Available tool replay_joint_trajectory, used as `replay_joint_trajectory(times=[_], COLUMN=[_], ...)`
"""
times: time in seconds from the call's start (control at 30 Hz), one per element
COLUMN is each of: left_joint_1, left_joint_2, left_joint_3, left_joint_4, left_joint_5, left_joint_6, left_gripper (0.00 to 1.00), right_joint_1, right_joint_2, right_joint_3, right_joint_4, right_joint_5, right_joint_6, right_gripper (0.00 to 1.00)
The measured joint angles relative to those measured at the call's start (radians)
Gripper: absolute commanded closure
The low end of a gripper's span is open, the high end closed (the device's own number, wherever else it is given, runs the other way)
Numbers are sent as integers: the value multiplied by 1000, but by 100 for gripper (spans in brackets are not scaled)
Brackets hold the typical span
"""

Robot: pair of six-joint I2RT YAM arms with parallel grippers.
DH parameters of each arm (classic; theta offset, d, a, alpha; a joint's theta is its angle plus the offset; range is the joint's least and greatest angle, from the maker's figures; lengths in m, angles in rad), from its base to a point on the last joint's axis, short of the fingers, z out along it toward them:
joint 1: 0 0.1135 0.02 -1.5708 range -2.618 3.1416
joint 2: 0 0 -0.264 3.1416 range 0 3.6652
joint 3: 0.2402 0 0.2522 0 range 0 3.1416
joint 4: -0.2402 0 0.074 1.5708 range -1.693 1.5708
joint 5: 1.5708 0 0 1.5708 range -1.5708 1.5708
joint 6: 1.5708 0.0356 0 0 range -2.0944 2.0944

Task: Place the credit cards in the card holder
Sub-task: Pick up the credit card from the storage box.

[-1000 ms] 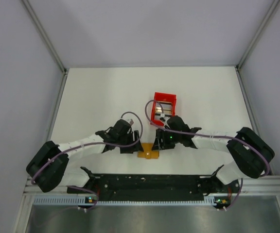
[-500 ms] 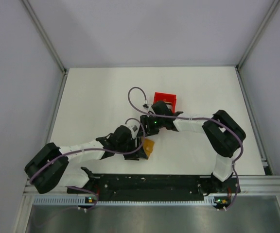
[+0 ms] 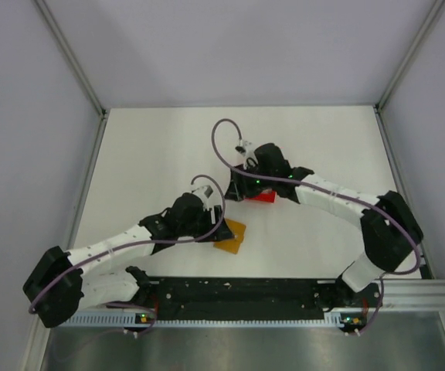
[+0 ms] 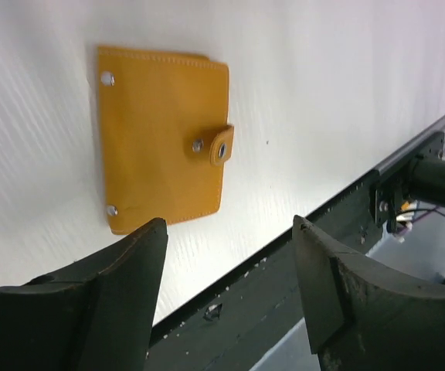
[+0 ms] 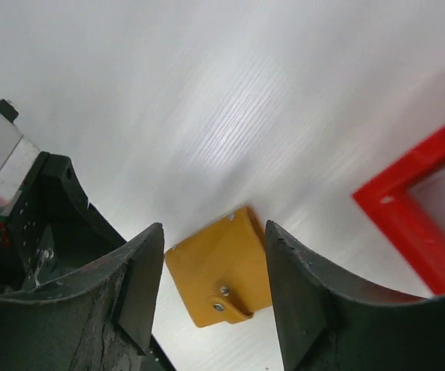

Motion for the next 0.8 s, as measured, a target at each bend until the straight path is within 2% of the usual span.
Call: replay_joint_trajectory(times=[0.07,0.13,0.23,0.43,0.67,0.8], left_joint_1=[0,0,0,0,0,0], left_joint_2=[-11,-6,21,72,105,161], left_joint_3=[43,88,147,171,173,207], left_joint_4=[-45,-84,-117,-123,-105,-106], left_joint_5=[-45,-86,-125,-146,-148,-148], left_joint_6=[26,51,79,87,93,110], left_gripper=[28,28,27,26,26,25], right_joint_1=[-31,-89,-195,-342,-357,-365], right_joint_2=[-89,-158,-176,-53,110,172], right_joint_3=[1,6,47,137,229,267], right_joint_4=[-9,-19,-59,-146,-211,-222], right_joint_5=[59,126,233,321,344,384], right_joint_6=[-34,-60,-79,-77,-76,-77], right_gripper=[41,35,31,31,32,41])
